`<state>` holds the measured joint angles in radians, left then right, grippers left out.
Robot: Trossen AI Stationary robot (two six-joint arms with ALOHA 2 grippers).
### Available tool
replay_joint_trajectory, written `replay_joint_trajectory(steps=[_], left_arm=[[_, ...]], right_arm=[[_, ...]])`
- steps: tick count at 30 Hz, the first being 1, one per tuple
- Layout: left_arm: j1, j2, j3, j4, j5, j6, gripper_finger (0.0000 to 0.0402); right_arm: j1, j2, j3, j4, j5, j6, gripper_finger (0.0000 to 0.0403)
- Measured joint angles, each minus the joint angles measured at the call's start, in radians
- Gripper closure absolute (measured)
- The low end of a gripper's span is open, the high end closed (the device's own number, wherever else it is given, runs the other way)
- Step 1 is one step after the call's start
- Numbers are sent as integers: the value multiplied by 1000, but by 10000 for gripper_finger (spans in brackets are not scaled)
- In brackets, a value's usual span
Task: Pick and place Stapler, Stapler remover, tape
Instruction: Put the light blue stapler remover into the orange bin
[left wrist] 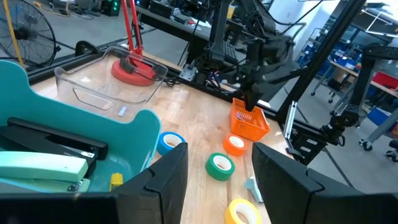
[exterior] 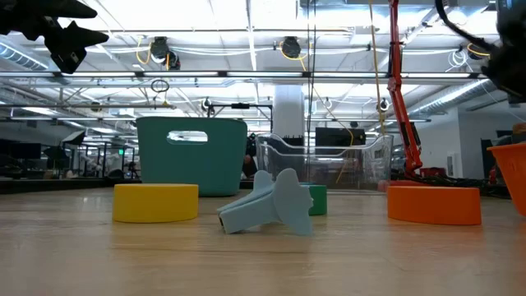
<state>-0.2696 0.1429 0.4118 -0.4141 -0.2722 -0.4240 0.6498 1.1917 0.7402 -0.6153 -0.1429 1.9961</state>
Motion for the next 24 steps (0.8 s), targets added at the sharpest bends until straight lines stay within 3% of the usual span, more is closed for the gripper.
replay_joint_trajectory(steps=[5,9,19,24], left_arm=[[0,0,0,0,0,0,222],[0,0,0,0,0,-4,222],[0,0,0,45,6,-6,222],[0,0,0,133,8,-6,222]], right_arm=[[8,-78,0,136,128,-15,363],[8,-111,0,287,283,-128,377],[-22,-111,0,600,564,-623,399],[-60,-126,0,639,615,-858,399]])
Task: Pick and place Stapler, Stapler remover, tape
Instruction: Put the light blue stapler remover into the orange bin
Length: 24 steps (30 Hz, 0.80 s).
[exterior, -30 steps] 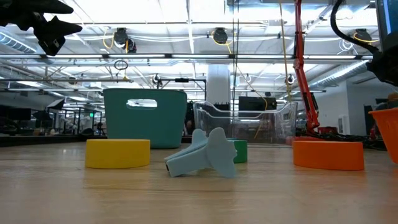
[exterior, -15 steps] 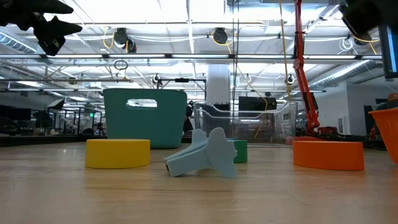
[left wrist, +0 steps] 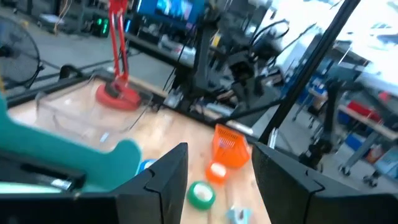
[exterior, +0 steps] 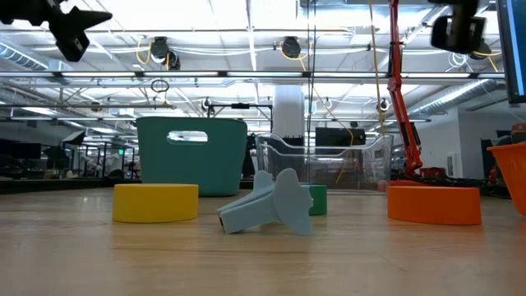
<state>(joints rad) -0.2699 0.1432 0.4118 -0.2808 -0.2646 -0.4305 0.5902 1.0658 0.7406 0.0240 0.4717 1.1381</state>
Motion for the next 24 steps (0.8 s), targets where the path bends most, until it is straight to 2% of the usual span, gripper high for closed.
replay_joint_trajectory(steps=[5,10,14,20,24], left_arm=[[0,0,0,60,0,-1,222],[0,3,0,65,0,-64,222],[0,17,0,57,0,-63,222],[0,52,0,35,0,-55,222],[0,82,0,35,0,-61,222]], right_arm=[[-35,-47,0,10,0,-194,399],[-63,-82,0,11,0,-338,399],[-81,-72,0,35,-10,-368,399],[-146,82,1,309,-256,-413,399],[-202,209,53,303,-431,-399,399]])
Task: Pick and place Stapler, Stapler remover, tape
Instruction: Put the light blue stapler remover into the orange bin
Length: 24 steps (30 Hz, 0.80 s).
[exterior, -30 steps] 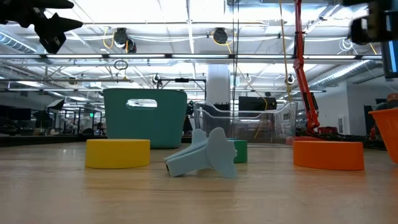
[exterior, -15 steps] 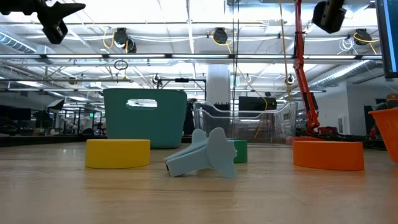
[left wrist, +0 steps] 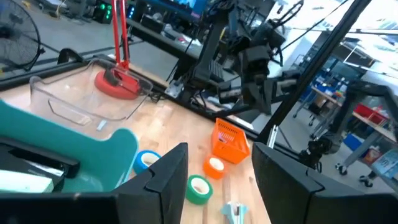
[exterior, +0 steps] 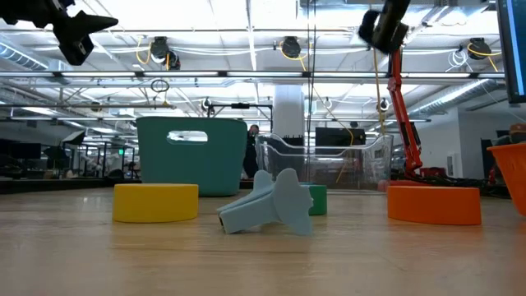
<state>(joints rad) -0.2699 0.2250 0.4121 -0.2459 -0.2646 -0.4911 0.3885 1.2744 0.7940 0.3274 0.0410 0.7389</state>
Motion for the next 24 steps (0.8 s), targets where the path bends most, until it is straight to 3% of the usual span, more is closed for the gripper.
replay_joint_trajectory(steps=[5,10,14,24], left_arm=[[0,31,0,-17,0,-19,222],[0,55,0,-22,0,-24,222],[0,71,0,-21,0,-20,222],[0,91,0,-16,-12,-16,222]], right_arm=[[-57,129,99,-123,-219,-16,399],[-106,218,169,-154,-350,-125,399],[-135,273,201,-155,-408,-250,399],[-194,377,220,-157,-424,-449,399]])
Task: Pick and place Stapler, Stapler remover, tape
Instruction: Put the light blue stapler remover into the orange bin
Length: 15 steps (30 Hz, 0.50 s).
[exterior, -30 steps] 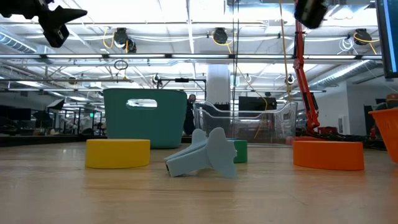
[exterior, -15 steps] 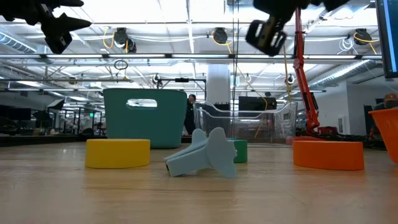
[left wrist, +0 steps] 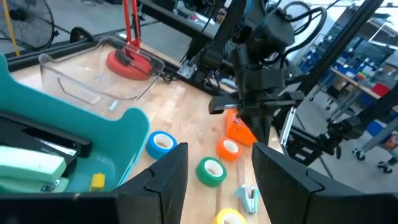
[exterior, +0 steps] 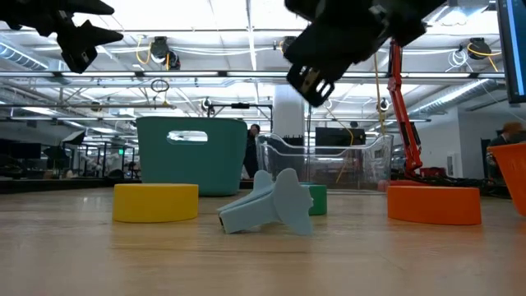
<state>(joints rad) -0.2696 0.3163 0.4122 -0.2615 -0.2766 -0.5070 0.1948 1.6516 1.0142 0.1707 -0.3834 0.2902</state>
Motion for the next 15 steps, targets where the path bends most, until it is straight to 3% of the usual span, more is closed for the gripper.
replay_joint_trajectory(steps=[6,12,15], left_arm=[[0,12,0,-4,-17,-16,222],[0,18,0,-6,-18,-31,222],[0,18,0,-5,-18,-36,222]], right_arm=[[-31,114,115,-65,-91,-79,399],[-32,210,247,-276,-93,-184,399],[-30,241,277,-301,-93,-205,399]])
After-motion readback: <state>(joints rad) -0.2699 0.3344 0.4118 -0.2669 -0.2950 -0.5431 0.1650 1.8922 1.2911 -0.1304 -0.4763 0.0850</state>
